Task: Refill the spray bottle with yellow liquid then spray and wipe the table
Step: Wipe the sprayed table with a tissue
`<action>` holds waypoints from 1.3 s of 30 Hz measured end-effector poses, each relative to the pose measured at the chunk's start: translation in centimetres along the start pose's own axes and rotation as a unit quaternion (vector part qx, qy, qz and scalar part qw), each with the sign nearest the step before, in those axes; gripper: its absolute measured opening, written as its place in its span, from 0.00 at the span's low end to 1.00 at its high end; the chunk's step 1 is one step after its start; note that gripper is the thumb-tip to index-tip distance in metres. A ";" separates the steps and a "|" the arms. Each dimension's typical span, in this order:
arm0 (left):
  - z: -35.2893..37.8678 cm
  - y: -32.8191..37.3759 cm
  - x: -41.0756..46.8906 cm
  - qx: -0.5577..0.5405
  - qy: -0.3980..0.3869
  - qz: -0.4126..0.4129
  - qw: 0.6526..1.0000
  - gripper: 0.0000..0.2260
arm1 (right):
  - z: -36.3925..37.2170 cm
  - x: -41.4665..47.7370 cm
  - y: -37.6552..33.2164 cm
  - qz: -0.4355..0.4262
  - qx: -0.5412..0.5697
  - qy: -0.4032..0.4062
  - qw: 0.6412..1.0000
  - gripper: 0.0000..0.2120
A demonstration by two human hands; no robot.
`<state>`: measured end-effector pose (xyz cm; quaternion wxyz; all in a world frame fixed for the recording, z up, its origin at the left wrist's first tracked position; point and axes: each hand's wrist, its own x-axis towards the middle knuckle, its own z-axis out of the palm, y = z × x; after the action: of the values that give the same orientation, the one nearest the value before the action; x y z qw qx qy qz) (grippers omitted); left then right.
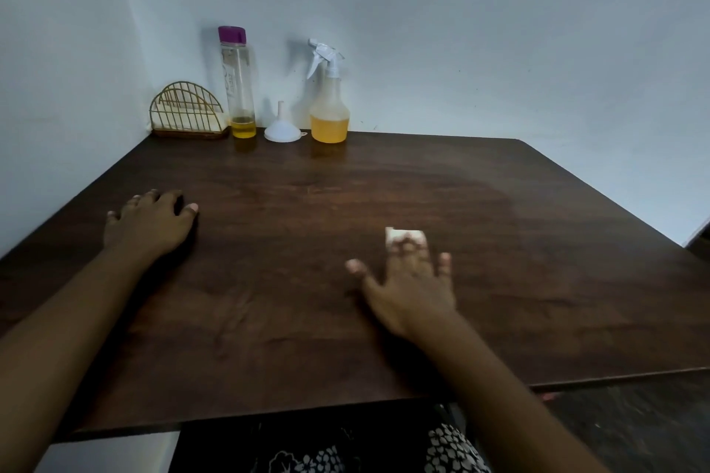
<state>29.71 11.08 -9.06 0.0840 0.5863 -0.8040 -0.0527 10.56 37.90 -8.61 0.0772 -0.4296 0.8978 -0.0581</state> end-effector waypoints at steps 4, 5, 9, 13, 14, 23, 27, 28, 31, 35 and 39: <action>-0.3 0.1 -0.3 0.003 -0.001 0.000 1.000 0.25 | 1.9 -3.5 -7.6 -0.149 0.027 -0.002 0.988 0.48; -0.4 0.1 -0.4 0.003 -0.001 0.000 1.000 0.25 | 1.9 -3.9 -7.8 -0.164 0.029 -0.004 0.986 0.48; -1.0 0.8 -1.2 0.011 -0.016 -0.002 1.000 0.25 | 1.4 -3.5 -2.1 -0.119 0.007 0.025 0.993 0.48; -3.2 2.5 -4.8 0.047 -0.104 -0.004 0.993 0.26 | -0.3 -3.6 4.0 0.013 -0.016 0.012 1.000 0.46; -3.5 3.0 -6.5 0.058 -0.117 0.010 0.991 0.27 | -0.5 -3.6 4.2 0.025 -0.017 0.005 1.000 0.45; -2.2 2.7 -18.3 0.035 -0.137 0.070 0.988 0.27 | 1.8 -6.1 -5.5 -0.184 0.023 -0.001 0.983 0.44; -1.2 3.6 -21.0 0.002 -0.077 0.051 0.996 0.25 | 0.9 -5.5 2.1 -0.091 -0.001 0.026 0.996 0.44; -1.0 3.7 -21.4 0.001 -0.057 0.050 0.997 0.25 | 0.4 -5.5 4.7 -0.049 -0.013 0.033 0.998 0.44; -0.9 3.9 -21.8 -0.002 -0.028 0.049 0.998 0.26 | -1.4 -5.9 11.1 0.072 -0.028 0.027 0.997 0.43; -0.9 4.1 -21.7 0.014 -0.032 0.046 0.998 0.26 | -1.8 -5.2 11.8 0.123 -0.022 0.016 0.992 0.43; -0.8 4.8 -21.7 0.004 -0.049 0.025 0.998 0.26 | 0.1 -5.5 4.8 -0.041 -0.009 0.015 0.999 0.43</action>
<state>31.80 33.21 -9.02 0.0435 0.5632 -0.8217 -0.0755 10.31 45.14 -9.07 0.0573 -0.4654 0.8812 -0.0595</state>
